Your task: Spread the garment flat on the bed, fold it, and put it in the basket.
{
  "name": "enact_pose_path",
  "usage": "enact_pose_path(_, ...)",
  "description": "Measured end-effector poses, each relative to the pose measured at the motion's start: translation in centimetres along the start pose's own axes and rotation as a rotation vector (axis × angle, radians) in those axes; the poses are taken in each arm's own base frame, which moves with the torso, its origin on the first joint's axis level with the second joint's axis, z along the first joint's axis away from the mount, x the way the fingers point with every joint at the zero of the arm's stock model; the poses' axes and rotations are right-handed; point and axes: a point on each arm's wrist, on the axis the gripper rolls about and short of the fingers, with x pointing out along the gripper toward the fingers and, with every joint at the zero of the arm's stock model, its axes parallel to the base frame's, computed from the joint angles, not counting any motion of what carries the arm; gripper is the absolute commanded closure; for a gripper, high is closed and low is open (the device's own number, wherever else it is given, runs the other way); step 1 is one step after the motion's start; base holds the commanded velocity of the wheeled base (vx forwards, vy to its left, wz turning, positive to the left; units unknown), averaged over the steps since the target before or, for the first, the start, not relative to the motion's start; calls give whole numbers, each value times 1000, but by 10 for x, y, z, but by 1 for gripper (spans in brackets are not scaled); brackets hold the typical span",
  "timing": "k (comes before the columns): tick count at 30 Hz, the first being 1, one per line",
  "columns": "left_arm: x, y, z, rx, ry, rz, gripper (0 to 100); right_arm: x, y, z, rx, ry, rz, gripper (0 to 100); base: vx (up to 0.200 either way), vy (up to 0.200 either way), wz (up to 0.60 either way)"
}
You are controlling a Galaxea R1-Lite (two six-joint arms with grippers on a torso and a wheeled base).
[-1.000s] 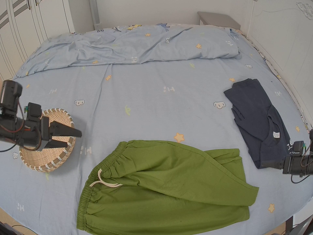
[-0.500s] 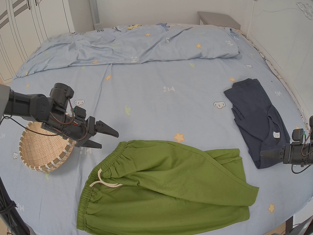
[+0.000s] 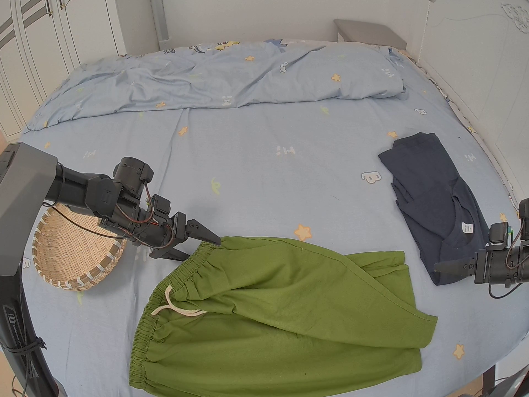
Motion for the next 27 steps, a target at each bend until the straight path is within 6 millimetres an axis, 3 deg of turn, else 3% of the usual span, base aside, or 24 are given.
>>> enact_pose_path(4, 5, 2, 1, -18, -2, -4, 0, 1, 1, -1, -2, 8, 6, 0, 0, 0, 0)
enact_pose_path(5, 7, 2, 2, -22, -5, -5, 100, 2, 1, -1, -3, 9, 7, 0, 0, 0, 0)
enact_pose_path(18, 16, 4, 6, -40, -18, -13, 100, 2, 1, -4, 3, 20, 9, 0, 0, 0, 0)
enact_pose_path(27, -1, -3, 5, -42, -46, -15, 100, 2, -3, -27, 58, 69, -4, 0, 0, 0, 0)
